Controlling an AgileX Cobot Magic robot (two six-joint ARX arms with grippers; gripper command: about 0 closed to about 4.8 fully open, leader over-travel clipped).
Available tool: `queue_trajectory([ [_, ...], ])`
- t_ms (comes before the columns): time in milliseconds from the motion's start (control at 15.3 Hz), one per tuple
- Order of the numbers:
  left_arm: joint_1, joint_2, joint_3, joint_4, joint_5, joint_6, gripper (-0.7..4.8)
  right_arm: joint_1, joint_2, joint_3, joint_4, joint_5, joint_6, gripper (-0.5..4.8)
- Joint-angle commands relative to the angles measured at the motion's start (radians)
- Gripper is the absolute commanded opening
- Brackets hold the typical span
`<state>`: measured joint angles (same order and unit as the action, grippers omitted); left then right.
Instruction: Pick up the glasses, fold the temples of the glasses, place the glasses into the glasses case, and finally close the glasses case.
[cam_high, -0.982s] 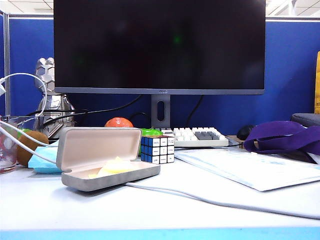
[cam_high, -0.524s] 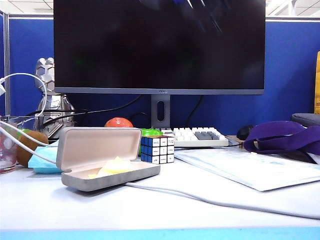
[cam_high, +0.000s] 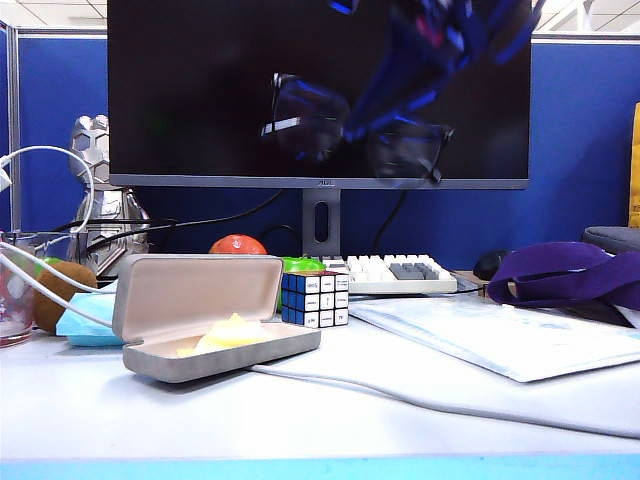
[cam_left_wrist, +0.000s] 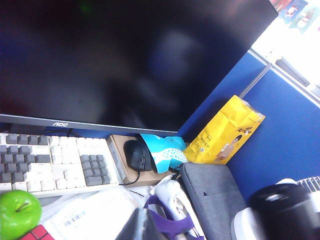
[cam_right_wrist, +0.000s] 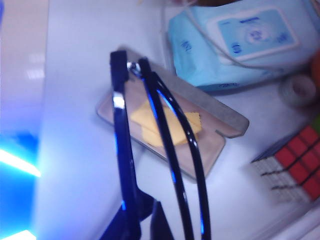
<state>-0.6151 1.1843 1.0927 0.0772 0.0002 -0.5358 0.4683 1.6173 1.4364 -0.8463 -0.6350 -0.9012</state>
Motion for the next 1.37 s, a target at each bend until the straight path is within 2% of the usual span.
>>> queue_trajectory([
  [65, 0.000, -0.002, 0.004, 0.014, 0.003, -0.050, -0.06, 0.053, 0.069, 0.003, 0.020, 0.064, -0.121, -0.05],
  [524, 0.000, -0.002, 0.004, 0.024, 0.005, -0.048, -0.06, 0.259, 0.283, 0.003, 0.155, 0.281, -0.290, -0.05],
  [785, 0.000, -0.003, 0.004, 0.015, 0.048, -0.048, -0.05, 0.262, 0.314, 0.003, 0.238, 0.299, -0.304, -0.04],
  [1178, 0.000, -0.002, 0.004, 0.014, 0.048, -0.044, -0.06, 0.247, 0.273, 0.004, 0.231, 0.300, -0.328, -0.03],
  [1374, 0.000, -0.002, 0.004, 0.015, 0.049, -0.044, -0.06, 0.245, 0.301, 0.003, 0.299, 0.299, -0.342, -0.03],
])
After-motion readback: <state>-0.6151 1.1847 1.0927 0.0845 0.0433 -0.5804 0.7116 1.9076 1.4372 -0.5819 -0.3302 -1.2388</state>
